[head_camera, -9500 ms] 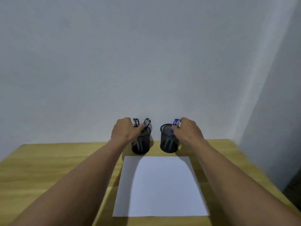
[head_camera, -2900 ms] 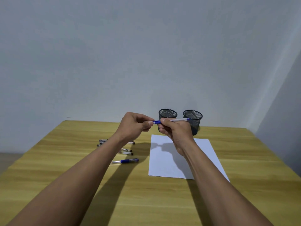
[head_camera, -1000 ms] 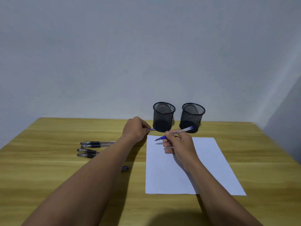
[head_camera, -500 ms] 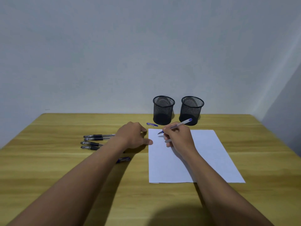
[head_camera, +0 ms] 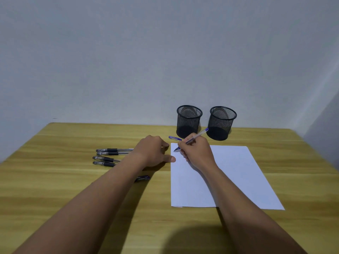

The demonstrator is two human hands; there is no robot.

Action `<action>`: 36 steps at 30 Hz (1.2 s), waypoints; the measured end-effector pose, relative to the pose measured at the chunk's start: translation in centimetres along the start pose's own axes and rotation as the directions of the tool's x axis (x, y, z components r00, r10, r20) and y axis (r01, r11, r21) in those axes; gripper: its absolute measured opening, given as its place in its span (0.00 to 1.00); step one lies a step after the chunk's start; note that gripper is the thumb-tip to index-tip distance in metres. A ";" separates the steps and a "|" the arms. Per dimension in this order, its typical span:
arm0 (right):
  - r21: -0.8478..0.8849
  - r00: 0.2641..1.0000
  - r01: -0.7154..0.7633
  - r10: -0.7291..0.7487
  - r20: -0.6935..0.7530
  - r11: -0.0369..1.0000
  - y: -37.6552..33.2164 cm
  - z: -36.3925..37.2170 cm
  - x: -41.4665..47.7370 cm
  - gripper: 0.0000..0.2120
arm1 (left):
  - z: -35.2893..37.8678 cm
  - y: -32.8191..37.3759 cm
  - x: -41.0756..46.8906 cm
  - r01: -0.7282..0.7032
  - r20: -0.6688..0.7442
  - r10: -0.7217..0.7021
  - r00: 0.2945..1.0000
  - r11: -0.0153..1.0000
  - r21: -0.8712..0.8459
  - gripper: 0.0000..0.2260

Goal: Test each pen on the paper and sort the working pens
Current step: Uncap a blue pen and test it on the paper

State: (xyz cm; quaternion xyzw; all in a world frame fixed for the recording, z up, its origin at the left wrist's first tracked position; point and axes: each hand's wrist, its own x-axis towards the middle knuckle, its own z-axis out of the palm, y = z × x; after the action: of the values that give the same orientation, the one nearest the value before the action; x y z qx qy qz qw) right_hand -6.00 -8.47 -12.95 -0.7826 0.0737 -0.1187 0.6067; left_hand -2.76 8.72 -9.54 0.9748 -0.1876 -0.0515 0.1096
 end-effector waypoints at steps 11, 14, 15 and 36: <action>-0.087 0.999 0.018 -0.021 -0.032 0.996 0.2 0.3 0.0 0.05 | -0.5 0.3 0.1 0.009 0.020 -0.009 1.000 1.000 0.004 0.37; -0.131 0.999 0.024 -0.028 -0.031 0.991 0.4 0.2 -0.1 0.06 | -0.6 0.5 0.0 0.012 0.029 -0.012 1.000 1.000 0.003 0.36; -0.129 0.999 0.032 -0.037 -0.035 0.991 0.4 0.1 -0.1 0.06 | -0.6 0.5 0.0 0.014 0.031 -0.014 0.999 1.000 0.004 0.36; -0.079 0.996 0.002 -0.009 -0.086 0.997 0.2 -0.2 0.0 0.05 | -0.5 0.4 0.1 0.025 0.032 -0.025 0.999 1.000 -0.005 0.37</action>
State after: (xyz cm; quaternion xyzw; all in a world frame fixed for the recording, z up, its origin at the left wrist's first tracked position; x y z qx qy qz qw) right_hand -6.01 -8.69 -13.06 -0.8001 0.1024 -0.1512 0.5714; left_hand -2.68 8.45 -8.94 0.9758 -0.1768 -0.0690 0.1084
